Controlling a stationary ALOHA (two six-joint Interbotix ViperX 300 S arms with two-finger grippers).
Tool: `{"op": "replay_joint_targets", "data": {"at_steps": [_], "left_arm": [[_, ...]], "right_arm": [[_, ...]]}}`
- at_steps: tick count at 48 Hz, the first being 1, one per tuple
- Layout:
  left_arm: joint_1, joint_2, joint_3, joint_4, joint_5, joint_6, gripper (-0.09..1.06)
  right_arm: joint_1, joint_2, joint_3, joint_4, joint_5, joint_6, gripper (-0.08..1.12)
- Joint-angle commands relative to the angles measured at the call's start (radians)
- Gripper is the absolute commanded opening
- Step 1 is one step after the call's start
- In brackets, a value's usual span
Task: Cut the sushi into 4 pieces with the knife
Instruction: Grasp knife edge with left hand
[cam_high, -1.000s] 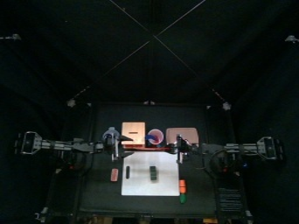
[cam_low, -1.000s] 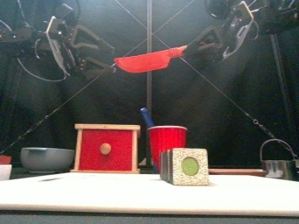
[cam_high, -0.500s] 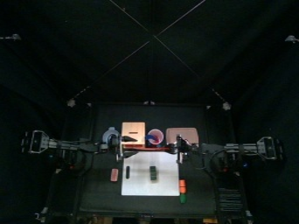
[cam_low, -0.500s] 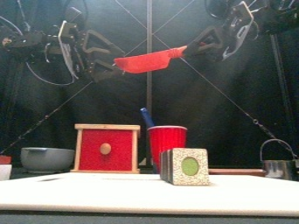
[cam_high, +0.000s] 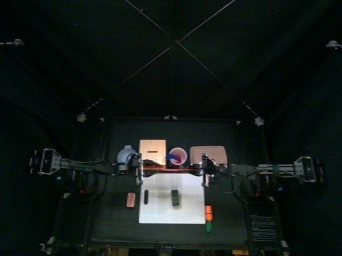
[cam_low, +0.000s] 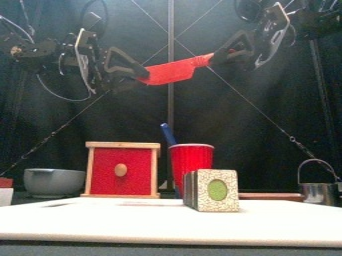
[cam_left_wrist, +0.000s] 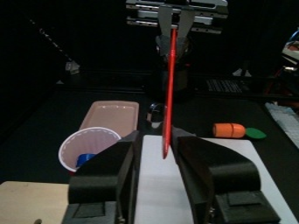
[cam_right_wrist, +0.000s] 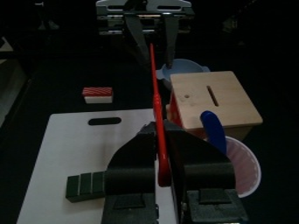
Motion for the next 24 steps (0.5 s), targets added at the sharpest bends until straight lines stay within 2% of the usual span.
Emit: {"op": "replay_joint_targets", "data": {"at_steps": [1,17,24], "left_arm": [[0.008,0.008,-0.029,0.0,-0.025,0.002,0.65],[0.011,0.015,-0.023,0.011,-0.064,0.005,0.27],[0.011,0.041,-0.02,0.018,-0.069,0.005,0.14]], "right_arm": [[-0.002,-0.008,-0.009,0.002,-0.011,-0.002,0.04],[0.0,0.012,-0.008,0.008,-0.009,0.002,0.04],[0.009,0.037,-0.006,0.015,-0.003,0.002,0.04]]}}
